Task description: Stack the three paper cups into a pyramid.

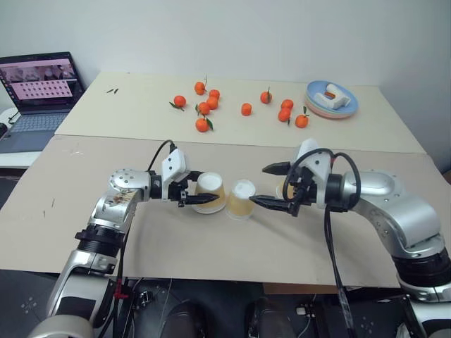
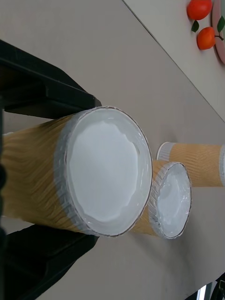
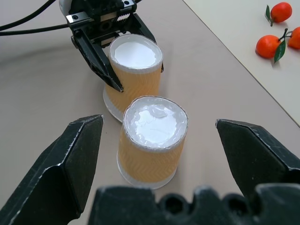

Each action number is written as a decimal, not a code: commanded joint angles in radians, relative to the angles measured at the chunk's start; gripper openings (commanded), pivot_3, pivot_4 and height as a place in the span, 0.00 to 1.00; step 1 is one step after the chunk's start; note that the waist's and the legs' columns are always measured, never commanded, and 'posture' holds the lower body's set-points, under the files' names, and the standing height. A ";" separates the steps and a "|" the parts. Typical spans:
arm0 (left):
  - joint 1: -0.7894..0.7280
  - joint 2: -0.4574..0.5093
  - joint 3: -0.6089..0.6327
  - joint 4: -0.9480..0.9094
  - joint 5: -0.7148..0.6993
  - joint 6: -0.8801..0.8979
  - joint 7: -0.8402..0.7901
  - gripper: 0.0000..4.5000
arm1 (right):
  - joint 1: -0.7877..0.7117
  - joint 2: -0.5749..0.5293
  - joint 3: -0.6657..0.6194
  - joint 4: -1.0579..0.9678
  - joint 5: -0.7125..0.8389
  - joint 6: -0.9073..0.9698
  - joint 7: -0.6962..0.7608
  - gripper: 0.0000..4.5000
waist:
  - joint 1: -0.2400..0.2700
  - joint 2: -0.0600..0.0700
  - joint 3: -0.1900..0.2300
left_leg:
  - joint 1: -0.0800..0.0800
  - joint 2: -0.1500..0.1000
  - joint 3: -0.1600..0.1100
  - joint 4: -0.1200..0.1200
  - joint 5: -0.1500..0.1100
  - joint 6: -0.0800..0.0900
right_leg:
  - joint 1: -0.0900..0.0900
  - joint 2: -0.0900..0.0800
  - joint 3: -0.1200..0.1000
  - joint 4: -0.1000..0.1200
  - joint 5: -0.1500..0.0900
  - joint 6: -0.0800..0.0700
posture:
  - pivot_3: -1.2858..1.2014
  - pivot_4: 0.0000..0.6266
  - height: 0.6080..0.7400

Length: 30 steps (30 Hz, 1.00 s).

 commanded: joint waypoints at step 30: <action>-0.047 0.283 0.127 -0.417 -0.234 0.373 -0.129 0.99 | -0.091 -0.101 -0.353 0.062 0.152 0.002 0.021 1.00 | 0.005 0.003 0.002 | 0.000 0.000 -0.001 0.001 0.000 0.000 | 0.000 0.000 0.001 0.000 0.000 0.000 | 0.52 0.24 0.54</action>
